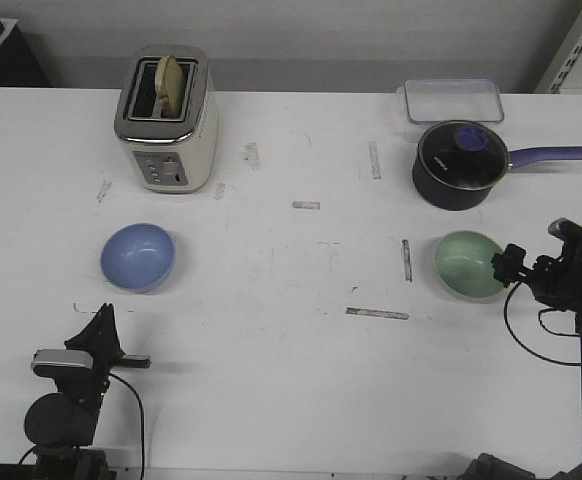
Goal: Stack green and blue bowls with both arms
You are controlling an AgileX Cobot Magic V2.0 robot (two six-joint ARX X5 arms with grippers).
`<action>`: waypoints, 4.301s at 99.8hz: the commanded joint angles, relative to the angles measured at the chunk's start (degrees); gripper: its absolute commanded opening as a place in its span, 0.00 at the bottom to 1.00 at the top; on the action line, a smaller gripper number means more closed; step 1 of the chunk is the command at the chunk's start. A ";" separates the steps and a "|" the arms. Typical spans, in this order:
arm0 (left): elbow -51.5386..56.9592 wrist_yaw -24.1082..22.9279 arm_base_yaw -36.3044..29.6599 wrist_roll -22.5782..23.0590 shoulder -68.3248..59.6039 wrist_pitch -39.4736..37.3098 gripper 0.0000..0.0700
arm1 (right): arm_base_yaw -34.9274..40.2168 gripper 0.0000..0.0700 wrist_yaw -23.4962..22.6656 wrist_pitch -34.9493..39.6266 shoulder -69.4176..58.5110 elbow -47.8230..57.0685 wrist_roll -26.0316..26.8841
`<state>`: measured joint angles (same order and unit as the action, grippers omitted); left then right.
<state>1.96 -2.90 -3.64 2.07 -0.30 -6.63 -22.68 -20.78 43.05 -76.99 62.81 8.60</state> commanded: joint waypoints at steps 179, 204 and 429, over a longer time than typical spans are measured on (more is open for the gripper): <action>-1.22 -0.13 -0.02 0.48 0.11 -0.74 0.00 | 35.06 0.00 20.59 -8.20 -2.05 1.29 16.09; -1.22 -0.13 -0.02 0.48 0.11 -0.74 0.00 | 46.86 0.00 23.30 -12.98 -5.77 1.29 23.26; -1.22 -0.13 -0.02 0.48 0.11 -0.74 0.00 | 28.83 0.01 18.62 -51.12 27.65 -31.23 -9.75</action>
<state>1.96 -2.90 -3.64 2.07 -0.30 -6.63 7.05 -1.91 -4.67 -51.05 33.93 -0.49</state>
